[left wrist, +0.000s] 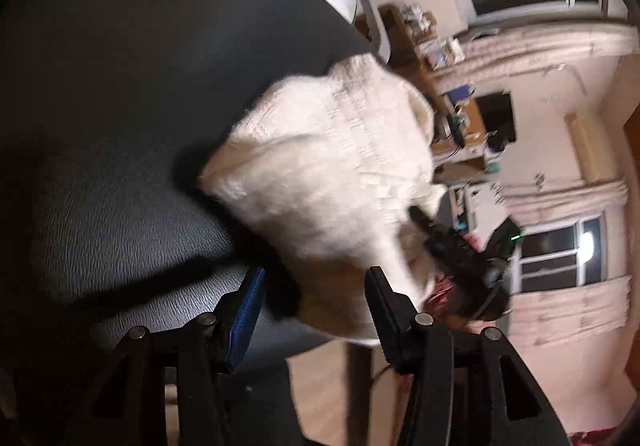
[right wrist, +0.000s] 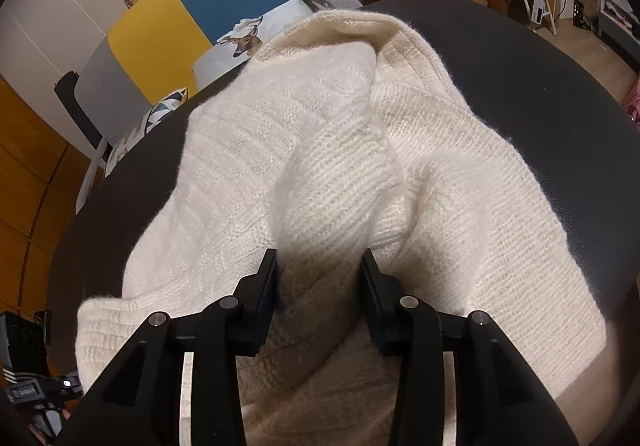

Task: Fold clothes

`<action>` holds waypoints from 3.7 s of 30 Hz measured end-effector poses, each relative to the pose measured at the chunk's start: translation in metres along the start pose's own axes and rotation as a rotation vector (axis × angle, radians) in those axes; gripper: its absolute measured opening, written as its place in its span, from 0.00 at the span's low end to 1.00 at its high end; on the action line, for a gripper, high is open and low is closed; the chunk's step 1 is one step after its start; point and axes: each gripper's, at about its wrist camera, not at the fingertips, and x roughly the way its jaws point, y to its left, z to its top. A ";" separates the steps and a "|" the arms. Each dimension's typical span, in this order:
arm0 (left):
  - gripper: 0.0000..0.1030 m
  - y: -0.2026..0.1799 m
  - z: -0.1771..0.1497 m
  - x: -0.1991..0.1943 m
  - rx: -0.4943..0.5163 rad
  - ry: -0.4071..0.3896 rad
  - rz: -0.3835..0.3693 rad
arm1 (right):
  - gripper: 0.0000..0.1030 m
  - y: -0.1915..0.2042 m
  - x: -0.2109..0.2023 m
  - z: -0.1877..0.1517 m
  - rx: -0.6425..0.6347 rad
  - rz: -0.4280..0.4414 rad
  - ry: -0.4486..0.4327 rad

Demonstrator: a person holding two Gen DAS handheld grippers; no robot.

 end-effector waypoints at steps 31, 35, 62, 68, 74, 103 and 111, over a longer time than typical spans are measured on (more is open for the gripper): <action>0.13 -0.027 0.072 -0.028 0.475 -0.171 0.285 | 0.22 0.206 -0.062 -0.117 -0.551 0.463 0.043; 0.17 0.051 0.077 -0.030 0.283 -0.042 0.366 | 0.32 0.244 -0.030 -0.161 -0.684 0.450 0.216; 0.22 -0.019 0.065 0.018 0.562 -0.111 0.433 | 0.64 -0.112 0.042 0.065 0.358 0.177 0.079; 0.25 -0.004 0.072 0.028 0.499 -0.073 0.423 | 0.50 -0.088 0.062 0.082 0.216 0.113 0.129; 0.26 0.006 0.077 0.036 0.469 -0.040 0.427 | 0.05 -0.064 0.063 0.084 0.175 0.069 0.105; 0.26 0.007 0.082 0.036 0.450 -0.031 0.435 | 0.64 -0.111 0.089 0.094 0.352 0.290 0.061; 0.26 0.008 0.083 0.035 0.436 -0.036 0.424 | 0.05 -0.084 0.110 0.094 0.256 0.161 0.091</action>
